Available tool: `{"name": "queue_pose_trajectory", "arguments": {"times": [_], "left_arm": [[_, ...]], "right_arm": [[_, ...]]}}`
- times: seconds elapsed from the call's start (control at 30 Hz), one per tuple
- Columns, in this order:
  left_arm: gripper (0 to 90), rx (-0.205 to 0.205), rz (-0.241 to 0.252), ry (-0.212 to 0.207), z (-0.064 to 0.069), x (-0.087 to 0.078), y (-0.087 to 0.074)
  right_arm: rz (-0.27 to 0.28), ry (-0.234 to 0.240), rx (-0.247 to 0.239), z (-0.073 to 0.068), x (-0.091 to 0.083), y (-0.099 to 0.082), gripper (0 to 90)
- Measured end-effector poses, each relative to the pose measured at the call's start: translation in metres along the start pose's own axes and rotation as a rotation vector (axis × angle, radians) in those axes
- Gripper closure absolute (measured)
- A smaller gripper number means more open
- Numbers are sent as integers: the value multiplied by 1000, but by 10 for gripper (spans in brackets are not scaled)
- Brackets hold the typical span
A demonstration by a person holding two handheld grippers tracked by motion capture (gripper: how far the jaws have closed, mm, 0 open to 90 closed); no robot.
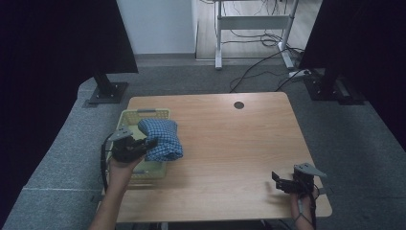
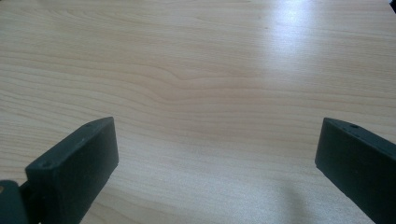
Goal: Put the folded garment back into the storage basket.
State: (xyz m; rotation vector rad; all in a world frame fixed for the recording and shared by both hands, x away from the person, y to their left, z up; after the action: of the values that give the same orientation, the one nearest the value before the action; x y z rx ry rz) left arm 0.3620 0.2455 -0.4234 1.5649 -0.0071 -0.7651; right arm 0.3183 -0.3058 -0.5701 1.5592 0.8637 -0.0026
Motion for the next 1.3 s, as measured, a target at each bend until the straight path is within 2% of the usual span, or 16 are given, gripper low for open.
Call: {"name": "queue_pose_trajectory", "arguments": {"times": [0.03,0.07,0.1,0.2,0.27,0.3,0.33,0.37,0.4,0.6,0.77,0.9,1.1,1.2,1.27,1.3], "left_arm": [[772,-15,2,7,-11,-4,-4],[772,-15,2,7,-11,-4,-4],[772,-22,6,21,-21,-9,-8],[772,-27,11,32,-30,-14,-12],[772,-53,10,46,-43,-20,-18],[772,-53,10,46,-43,-20,-18],[772,-52,-4,64,-50,-22,-21],[772,-52,-4,64,-50,-22,-21],[772,-59,-8,77,-56,-25,-24],[772,-72,-20,102,-72,-30,-30],[772,-81,-32,109,-77,-28,-33],[772,-70,-62,114,-79,-21,-35],[771,-44,-101,108,-75,-6,-32],[771,-18,-77,92,-71,-1,-28],[771,2,-69,101,-68,2,-24],[771,13,-81,111,-68,6,-22]], "right_arm": [[-1,-1,0,0,0,0,0],[-1,-1,0,0,0,0,0],[-1,-2,1,0,0,0,0],[-3,-3,0,0,0,0,0],[-6,-5,1,0,0,0,0],[-7,-6,0,0,0,0,0],[-7,-6,-1,0,1,0,0],[-7,-6,-1,0,1,0,0],[-8,-7,-1,-1,1,0,0],[-13,-10,-3,-1,1,0,0],[-16,-12,-3,-1,2,0,0],[-16,-10,-2,-1,2,0,0],[-16,-8,-2,-1,2,0,0],[-18,-5,-1,-1,2,0,0],[-19,-4,-1,-1,2,0,0],[-19,-5,-1,-1,2,0,0]]}}
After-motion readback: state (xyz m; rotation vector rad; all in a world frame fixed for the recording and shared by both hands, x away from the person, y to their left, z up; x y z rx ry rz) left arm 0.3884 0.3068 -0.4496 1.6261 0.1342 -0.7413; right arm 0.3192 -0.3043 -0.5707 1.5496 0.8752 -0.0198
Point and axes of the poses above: each handheld gripper's, and its own axes: x roughly forward along the jaws, y roughly out of its top, z roughly to its right, the point moved 2 cm from there along x, roughly forward along the jaws, and after that the axes turned 13 degrees about y, right-handed, at the moved point
